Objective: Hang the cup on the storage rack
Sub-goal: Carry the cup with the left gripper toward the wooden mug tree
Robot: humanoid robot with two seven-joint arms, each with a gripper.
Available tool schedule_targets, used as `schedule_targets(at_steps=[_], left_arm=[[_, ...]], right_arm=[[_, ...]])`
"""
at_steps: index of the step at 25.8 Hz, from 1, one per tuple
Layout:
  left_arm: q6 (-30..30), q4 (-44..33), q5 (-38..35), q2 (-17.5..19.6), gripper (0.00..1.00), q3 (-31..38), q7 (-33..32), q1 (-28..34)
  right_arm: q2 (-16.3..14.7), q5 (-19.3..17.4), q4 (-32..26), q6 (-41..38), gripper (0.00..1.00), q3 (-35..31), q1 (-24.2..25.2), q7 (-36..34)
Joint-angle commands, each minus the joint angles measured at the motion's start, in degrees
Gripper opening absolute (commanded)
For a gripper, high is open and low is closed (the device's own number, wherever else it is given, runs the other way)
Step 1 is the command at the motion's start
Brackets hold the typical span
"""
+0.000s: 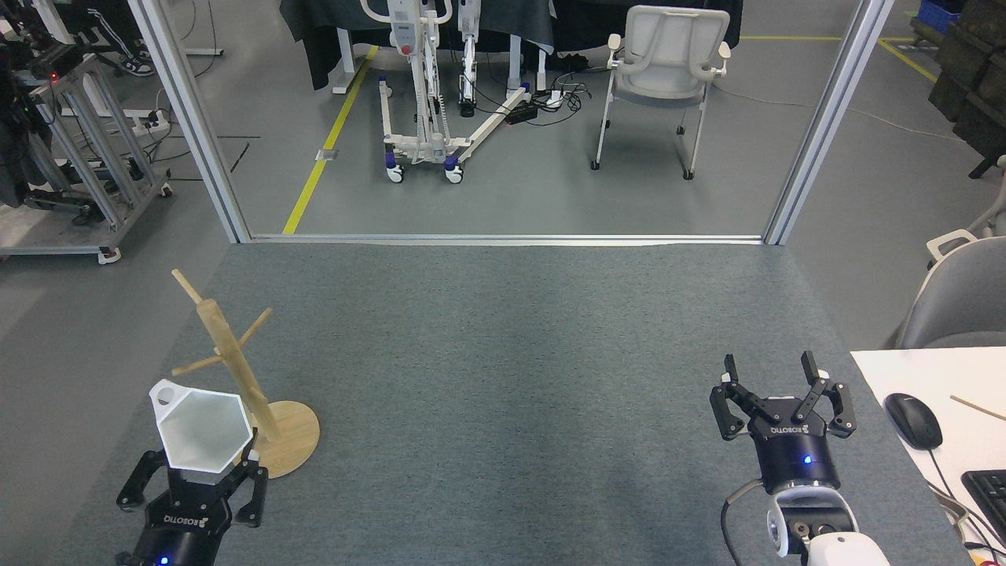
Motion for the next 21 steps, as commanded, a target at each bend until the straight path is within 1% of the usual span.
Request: schedule_targets(at_steps=[1,6,9,15,21], left_arm=[[0.3,1.8,0.3,0.3,0.20,0.2,0.0,-0.9],[0.2,4.4,0.2,1.1,0.21,0.6,0.0,-2.5],[0.2,5.7,0.2,1.2,0.21,0.6,0.0,-3.0],[0.1,6.7,0.0,1.4,0.22,0.6,0.0,-4.2],[0.1,7.7,-0.1,2.5,0.22,0.5,0.0,-5.5]], right_arm=[[0.0,0.0,0.0,0.0,0.99,0.1,0.0,0.2],[-0.2,0.0,0.0,0.1,0.99,0.9,-0.1,0.2],[-0.1,0.0,0.1,1.8,0.99,1.1,-0.2,0.3],[-0.2,-0.2,0.2,2.8,0.99,1.3,-0.2,0.3],[-0.3,-0.3,0.2,2.8,0.99,1.4,-0.4,0.4]])
